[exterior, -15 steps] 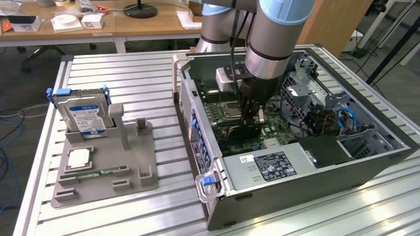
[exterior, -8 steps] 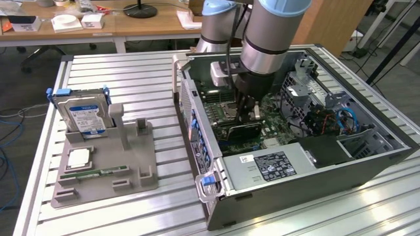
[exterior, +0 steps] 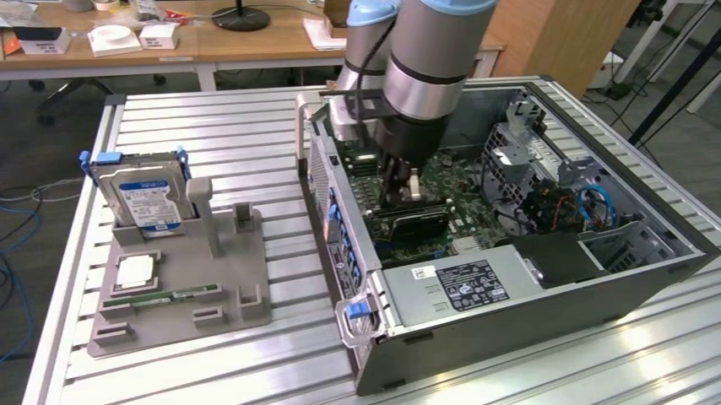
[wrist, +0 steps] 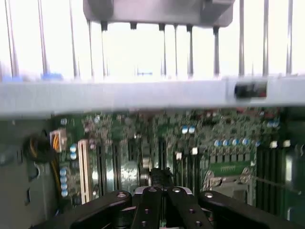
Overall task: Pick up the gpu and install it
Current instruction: 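Press down on the gpu until it lock into place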
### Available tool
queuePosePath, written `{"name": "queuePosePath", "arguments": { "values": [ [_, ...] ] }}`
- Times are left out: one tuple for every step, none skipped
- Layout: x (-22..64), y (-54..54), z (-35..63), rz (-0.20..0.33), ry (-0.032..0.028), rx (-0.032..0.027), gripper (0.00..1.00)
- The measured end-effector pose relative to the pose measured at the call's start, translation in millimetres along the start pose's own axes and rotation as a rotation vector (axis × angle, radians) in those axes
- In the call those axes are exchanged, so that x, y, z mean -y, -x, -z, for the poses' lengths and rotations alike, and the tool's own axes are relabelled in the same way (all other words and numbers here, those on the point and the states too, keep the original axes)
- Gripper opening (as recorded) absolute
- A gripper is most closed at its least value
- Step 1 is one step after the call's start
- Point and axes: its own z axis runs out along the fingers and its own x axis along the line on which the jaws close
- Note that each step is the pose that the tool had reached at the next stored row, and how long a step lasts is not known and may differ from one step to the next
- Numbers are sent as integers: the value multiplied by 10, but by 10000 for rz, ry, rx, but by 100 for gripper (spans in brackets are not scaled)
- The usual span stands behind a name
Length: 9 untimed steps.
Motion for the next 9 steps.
{"name": "queuePosePath", "arguments": {
  "values": [
    [-45,-2,12,-2,5,27,11],
    [-85,-4,20,-3,21,45,11],
    [-124,-7,27,-5,42,61,11],
    [-163,-10,35,-7,59,82,11],
    [-199,-13,46,-8,69,105,11],
    [-216,-17,64,-11,77,126,11],
    [-215,-20,94,-11,88,157,11],
    [-215,-23,109,-13,104,209,11],
    [-214,-26,112,-17,123,272,11]
  ]
}}
